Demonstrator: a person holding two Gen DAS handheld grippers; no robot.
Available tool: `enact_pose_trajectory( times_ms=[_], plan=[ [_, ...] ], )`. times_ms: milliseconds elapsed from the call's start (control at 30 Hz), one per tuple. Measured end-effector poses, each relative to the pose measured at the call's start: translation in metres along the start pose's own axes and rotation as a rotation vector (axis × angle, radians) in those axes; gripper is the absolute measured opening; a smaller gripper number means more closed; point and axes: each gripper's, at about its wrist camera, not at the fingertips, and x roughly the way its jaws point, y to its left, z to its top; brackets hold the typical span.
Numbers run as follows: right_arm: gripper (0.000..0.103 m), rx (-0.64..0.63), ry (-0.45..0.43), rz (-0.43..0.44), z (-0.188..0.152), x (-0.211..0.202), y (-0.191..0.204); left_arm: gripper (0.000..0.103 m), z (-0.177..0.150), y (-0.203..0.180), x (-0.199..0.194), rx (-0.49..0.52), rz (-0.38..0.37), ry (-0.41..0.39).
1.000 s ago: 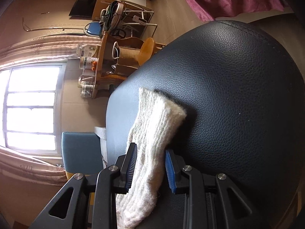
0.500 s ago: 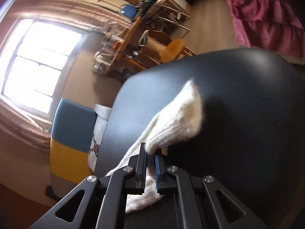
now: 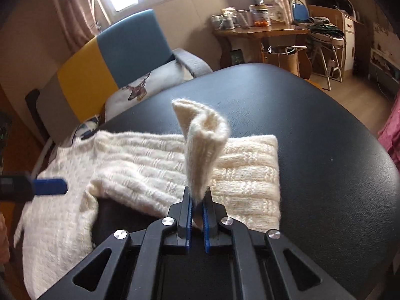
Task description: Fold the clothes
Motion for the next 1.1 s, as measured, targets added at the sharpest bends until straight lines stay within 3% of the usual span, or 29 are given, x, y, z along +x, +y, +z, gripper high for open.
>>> enact_pose_trajectory(
  times_ms=[167,333,533,567,633,667,733,800,900,1000,1100],
  plan=[
    [0.006,-0.237,0.022,-0.105,-0.021,0.001,0.025,0.067,0.028,0.007,0.039,-0.122,-0.058,0.089],
    [0.006,-0.45,0.006,-0.217,-0.044,0.006,0.054,0.067,0.036,0.013,0.063,-0.187,-0.054,0.158],
    [0.006,-0.505,-0.025,-0.268,-0.056,0.012,0.063,0.064,0.025,0.017,0.084,-0.202,-0.032,0.23],
    [0.006,-0.508,-0.027,-0.271,-0.057,0.013,0.064,0.061,0.023,0.018,0.086,-0.203,-0.031,0.229],
    [0.007,-0.495,-0.036,-0.264,-0.056,0.01,0.062,0.015,0.02,0.014,0.085,-0.158,0.0,0.21],
    [0.009,-0.485,-0.043,-0.258,-0.055,0.008,0.061,0.009,0.02,0.011,0.084,-0.132,0.021,0.195],
    [0.019,-0.466,-0.056,-0.246,-0.053,0.004,0.059,0.008,0.02,0.008,0.08,-0.094,0.037,0.158],
    [0.021,-0.447,-0.069,-0.234,-0.052,0.0,0.056,0.007,0.023,0.003,0.071,-0.062,0.046,0.107],
    [0.021,-0.24,-0.124,-0.132,-0.036,-0.025,0.032,0.007,0.034,-0.006,0.053,-0.027,0.046,0.04],
    [0.025,0.139,-0.155,0.112,-0.019,-0.048,-0.013,0.007,0.05,-0.018,0.026,0.021,0.06,-0.028],
    [0.025,0.525,-0.13,0.387,-0.027,-0.044,-0.062,0.008,0.067,-0.025,-0.008,0.056,0.081,-0.095]
  ],
)
